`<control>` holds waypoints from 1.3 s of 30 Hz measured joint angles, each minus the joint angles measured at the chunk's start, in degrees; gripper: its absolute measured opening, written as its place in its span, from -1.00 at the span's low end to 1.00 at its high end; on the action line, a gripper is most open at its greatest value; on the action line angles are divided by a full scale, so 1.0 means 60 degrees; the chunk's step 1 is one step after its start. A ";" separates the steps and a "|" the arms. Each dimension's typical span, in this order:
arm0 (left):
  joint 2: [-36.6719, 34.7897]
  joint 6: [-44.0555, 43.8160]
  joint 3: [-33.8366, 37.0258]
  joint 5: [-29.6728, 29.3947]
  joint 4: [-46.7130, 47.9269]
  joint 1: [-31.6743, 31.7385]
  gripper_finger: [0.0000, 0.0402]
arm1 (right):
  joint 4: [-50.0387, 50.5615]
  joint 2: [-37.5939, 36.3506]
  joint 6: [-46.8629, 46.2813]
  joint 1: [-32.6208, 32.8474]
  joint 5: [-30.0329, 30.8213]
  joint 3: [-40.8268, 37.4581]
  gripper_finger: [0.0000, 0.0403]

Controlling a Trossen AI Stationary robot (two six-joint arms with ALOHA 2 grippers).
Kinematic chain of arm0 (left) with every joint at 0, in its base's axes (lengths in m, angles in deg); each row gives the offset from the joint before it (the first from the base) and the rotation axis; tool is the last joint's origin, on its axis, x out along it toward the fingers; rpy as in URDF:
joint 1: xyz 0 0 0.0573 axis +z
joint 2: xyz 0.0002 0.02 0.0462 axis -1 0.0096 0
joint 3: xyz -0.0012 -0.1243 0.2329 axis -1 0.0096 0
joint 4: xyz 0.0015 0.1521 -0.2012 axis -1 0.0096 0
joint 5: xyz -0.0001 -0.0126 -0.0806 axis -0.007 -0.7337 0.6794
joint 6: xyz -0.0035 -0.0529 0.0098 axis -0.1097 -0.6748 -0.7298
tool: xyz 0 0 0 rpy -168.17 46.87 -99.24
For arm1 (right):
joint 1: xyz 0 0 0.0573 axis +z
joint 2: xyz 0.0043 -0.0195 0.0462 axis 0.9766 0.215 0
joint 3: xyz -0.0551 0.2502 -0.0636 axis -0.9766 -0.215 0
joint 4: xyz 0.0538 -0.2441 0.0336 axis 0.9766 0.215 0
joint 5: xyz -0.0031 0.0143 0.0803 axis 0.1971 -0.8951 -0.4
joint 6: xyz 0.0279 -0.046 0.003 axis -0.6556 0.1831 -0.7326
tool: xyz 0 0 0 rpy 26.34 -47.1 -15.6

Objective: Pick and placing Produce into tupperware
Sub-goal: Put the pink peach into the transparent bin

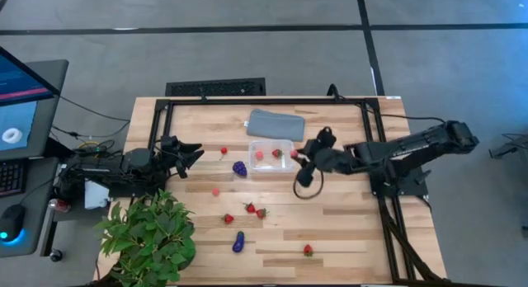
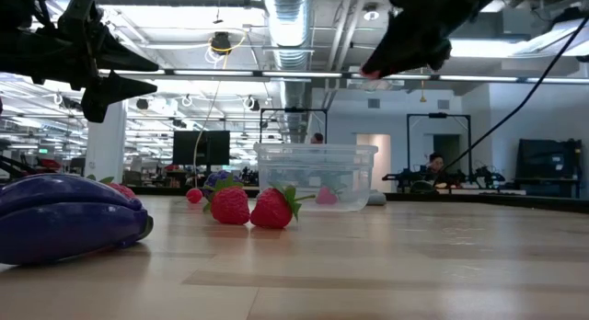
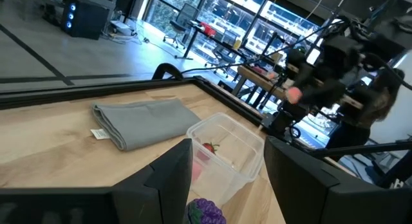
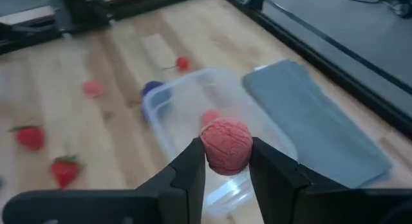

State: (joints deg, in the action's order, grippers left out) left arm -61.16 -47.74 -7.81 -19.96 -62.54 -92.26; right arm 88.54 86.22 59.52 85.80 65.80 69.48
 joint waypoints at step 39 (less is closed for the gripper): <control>0.0017 -0.0100 0.0000 -0.0233 -0.0004 0.0000 -0.09 | -0.3286 0.3005 0.1550 -0.2957 -0.3101 0.0000 -0.32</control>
State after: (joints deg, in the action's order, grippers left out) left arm -61.06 -48.34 -7.81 -21.36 -62.56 -92.26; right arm 68.82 104.25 68.82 68.06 47.20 69.48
